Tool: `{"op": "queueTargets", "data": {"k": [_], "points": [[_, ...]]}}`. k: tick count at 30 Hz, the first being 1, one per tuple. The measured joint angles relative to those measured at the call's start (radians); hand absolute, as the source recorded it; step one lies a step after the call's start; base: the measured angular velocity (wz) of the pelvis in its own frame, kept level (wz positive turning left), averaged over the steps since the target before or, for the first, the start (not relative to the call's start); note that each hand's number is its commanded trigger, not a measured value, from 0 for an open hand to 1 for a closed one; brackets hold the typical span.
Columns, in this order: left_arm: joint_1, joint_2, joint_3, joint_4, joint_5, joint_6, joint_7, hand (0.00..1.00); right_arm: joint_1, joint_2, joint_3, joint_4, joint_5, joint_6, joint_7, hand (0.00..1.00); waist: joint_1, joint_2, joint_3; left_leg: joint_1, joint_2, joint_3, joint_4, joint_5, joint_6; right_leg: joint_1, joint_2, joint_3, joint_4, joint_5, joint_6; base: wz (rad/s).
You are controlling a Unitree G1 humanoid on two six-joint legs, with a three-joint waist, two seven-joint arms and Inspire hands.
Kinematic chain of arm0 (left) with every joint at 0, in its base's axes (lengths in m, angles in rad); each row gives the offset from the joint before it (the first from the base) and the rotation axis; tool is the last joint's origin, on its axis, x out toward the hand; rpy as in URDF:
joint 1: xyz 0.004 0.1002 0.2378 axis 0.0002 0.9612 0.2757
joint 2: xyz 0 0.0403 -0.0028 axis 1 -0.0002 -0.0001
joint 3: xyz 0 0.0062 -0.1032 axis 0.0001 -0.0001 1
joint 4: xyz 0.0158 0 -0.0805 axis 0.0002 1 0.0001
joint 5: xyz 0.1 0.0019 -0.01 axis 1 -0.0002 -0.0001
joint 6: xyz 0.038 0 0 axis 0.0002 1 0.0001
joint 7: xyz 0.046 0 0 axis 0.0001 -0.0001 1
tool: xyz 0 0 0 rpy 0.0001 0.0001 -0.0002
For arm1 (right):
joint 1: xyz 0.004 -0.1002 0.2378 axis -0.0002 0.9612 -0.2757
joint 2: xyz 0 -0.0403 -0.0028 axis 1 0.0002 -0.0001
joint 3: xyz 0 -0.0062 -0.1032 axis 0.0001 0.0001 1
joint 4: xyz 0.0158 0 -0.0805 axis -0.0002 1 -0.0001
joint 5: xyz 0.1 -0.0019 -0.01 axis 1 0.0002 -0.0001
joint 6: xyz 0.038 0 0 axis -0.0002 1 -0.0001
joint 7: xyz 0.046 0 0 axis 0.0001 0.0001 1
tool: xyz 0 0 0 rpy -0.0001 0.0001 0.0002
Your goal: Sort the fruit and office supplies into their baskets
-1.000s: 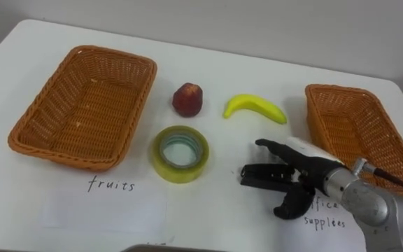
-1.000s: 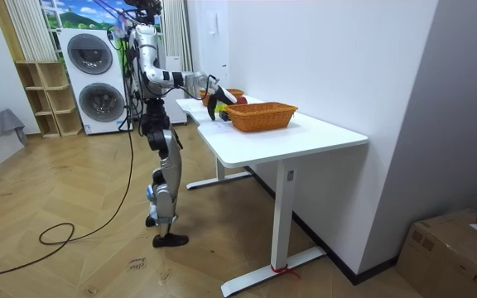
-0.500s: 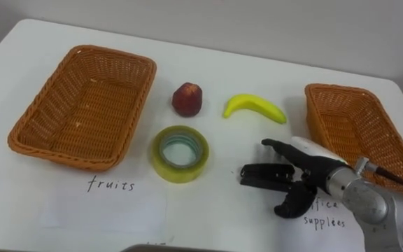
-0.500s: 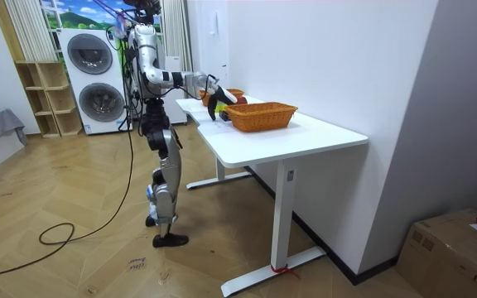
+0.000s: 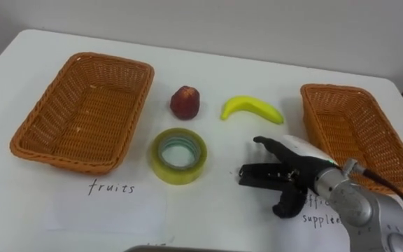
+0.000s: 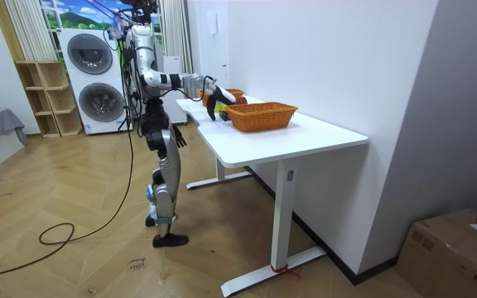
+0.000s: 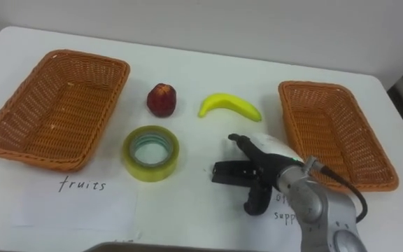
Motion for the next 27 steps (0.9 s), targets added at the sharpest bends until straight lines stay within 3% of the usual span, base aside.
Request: {"op": "queueTargets", "data": {"k": [12, 19, 27], "points": [[-0.002, -0.001, -0.019, 0.02, -0.012, -0.006, 0.009, 0.0, -0.004, 0.023, 0.019, -0.008, -0.079, 0.007, 0.013, 0.0, 0.012, -0.004, 0.0027, 0.0, -0.001, -0.004, -0.004, 0.001, 0.001, -0.001, 0.002, 0.002, -0.001, 0.006, -0.001, -0.01], [0.0, 0.006, -0.02, 0.018, -0.012, 0.007, 0.008, 0.0, -0.019, 0.022, 0.036, -0.01, -0.084, 0.046, 0.045, 0.0, 0.018, -0.01, 0.0062, 0.0, -0.001, -0.013, -0.002, 0.001, 0.001, 0.0, 0.001, -0.005, -0.002, 0.006, -0.001, 0.02], [0.001, 0.007, -0.035, 0.017, 0.01, 0.007, 0.035, 0.0, -0.028, 0.021, 0.045, 0.022, -0.099, 0.058, 0.064, 0.0, 0.018, -0.01, 0.0064, 0.001, -0.001, -0.022, -0.006, 0.001, 0.001, 0.009, -0.001, -0.023, -0.003, 0.006, -0.001, 0.03]]}}
